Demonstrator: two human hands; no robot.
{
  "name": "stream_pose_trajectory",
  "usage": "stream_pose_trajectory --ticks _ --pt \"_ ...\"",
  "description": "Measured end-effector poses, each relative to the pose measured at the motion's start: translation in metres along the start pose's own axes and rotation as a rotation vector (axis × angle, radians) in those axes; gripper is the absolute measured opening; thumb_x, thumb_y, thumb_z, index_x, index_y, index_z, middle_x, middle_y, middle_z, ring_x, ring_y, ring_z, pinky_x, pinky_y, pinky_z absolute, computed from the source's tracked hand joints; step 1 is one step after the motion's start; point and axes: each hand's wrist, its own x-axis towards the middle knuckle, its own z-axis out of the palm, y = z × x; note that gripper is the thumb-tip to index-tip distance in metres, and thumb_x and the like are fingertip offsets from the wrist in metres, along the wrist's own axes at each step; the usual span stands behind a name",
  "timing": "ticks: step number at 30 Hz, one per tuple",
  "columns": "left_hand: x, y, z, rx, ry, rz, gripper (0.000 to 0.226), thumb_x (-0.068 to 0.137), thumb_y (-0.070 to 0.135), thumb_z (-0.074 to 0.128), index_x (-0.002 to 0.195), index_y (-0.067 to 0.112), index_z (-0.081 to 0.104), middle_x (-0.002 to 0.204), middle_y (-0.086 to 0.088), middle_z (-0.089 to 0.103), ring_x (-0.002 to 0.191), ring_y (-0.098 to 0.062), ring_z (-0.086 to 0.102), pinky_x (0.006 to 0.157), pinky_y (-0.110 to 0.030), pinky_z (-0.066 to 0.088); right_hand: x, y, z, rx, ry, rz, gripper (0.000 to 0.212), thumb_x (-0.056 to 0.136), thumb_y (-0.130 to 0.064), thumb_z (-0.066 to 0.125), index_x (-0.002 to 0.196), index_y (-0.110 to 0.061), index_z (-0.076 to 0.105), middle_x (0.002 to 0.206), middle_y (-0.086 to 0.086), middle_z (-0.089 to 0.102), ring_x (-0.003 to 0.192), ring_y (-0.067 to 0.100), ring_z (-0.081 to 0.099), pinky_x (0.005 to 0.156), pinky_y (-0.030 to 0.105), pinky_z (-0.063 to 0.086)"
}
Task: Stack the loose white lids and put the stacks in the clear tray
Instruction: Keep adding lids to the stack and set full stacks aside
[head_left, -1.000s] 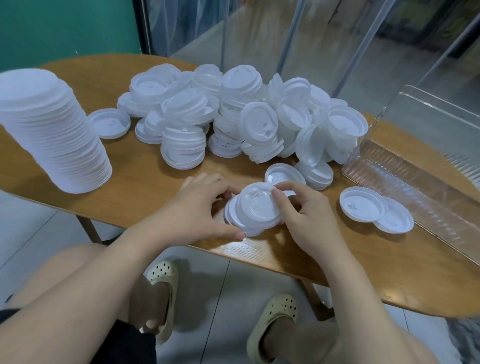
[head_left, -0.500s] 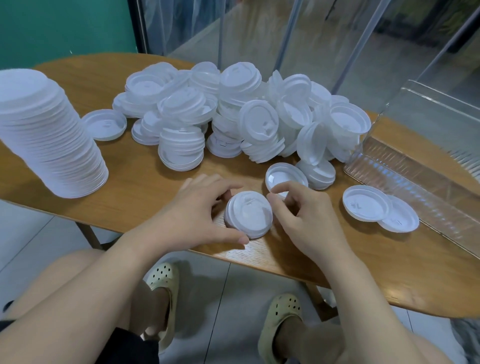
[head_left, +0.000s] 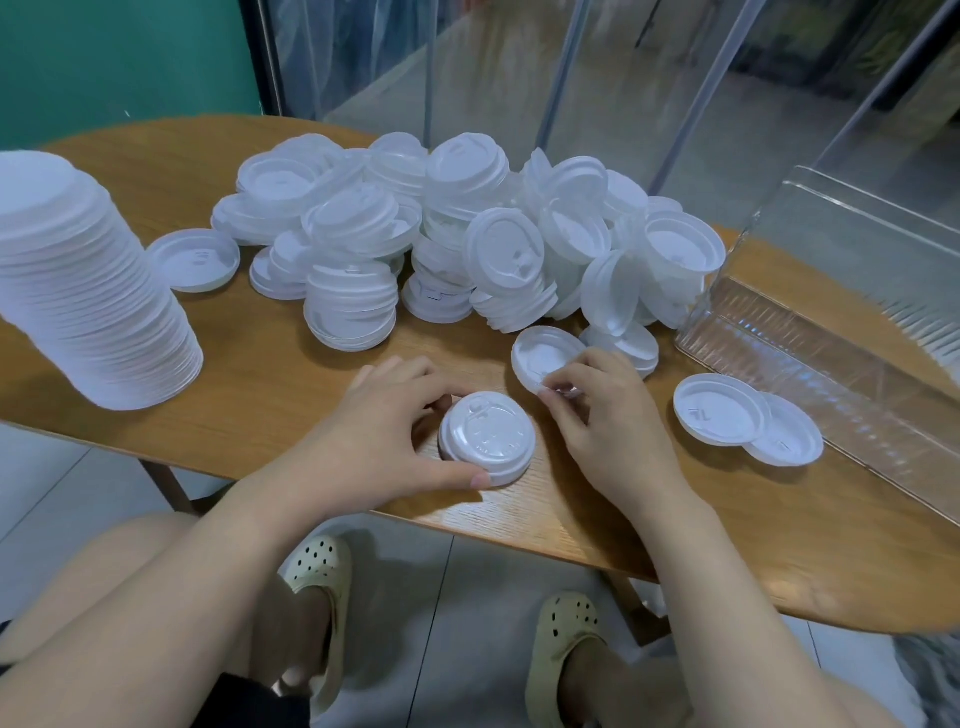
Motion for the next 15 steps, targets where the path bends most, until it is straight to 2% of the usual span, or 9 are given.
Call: stream_pose_trajectory --ticks 2,4,6,10,15 --pt "0.000 0.000 0.000 0.003 -0.001 0.004 0.083 0.060 0.088 0.066 0.131 0.046 0.058 0.108 0.023 0.052 0.108 -0.001 0.044 0.103 -0.035 0.037 -0.002 -0.003 -0.005 0.002 0.004 0.007 0.005 0.094 -0.023 0.074 0.093 -0.018 0.072 0.090 -0.014 0.053 0.088 0.005 0.049 0.076 0.013 0.041" --pt "0.000 0.000 -0.001 0.011 -0.001 0.008 0.082 0.060 0.088 0.066 0.130 0.046 0.058 0.108 0.023 0.051 0.107 0.000 0.043 0.102 -0.033 0.036 -0.005 -0.004 -0.010 0.018 0.022 0.016 0.013 0.092 -0.022 0.077 0.087 -0.023 0.065 0.087 -0.014 0.054 0.083 0.005 0.047 0.073 0.008 0.037" --pt "0.000 0.001 -0.001 0.014 -0.006 0.006 0.081 0.061 0.086 0.069 0.131 0.046 0.058 0.108 0.024 0.051 0.107 0.000 0.042 0.100 -0.031 0.035 -0.006 -0.004 -0.013 0.058 0.032 0.051 0.019 0.090 -0.025 0.078 0.083 -0.024 0.060 0.083 -0.013 0.056 0.080 0.006 0.049 0.071 0.009 0.036" --pt "0.000 0.001 -0.001 0.017 -0.010 0.011 0.082 0.061 0.086 0.069 0.132 0.047 0.057 0.108 0.025 0.050 0.110 0.000 0.042 0.099 -0.030 0.035 -0.008 -0.005 -0.015 0.106 0.056 0.079 0.019 0.089 -0.029 0.079 0.083 -0.021 0.063 0.077 -0.016 0.054 0.080 0.005 0.053 0.065 0.017 0.034" --pt "0.000 0.000 0.000 0.022 -0.008 0.009 0.082 0.060 0.082 0.073 0.132 0.047 0.057 0.108 0.027 0.049 0.111 0.000 0.041 0.099 -0.029 0.034 -0.011 -0.007 -0.022 0.218 0.110 0.071 0.015 0.091 -0.025 0.079 0.085 -0.021 0.066 0.071 -0.017 0.056 0.069 0.006 0.054 0.062 0.015 0.036"
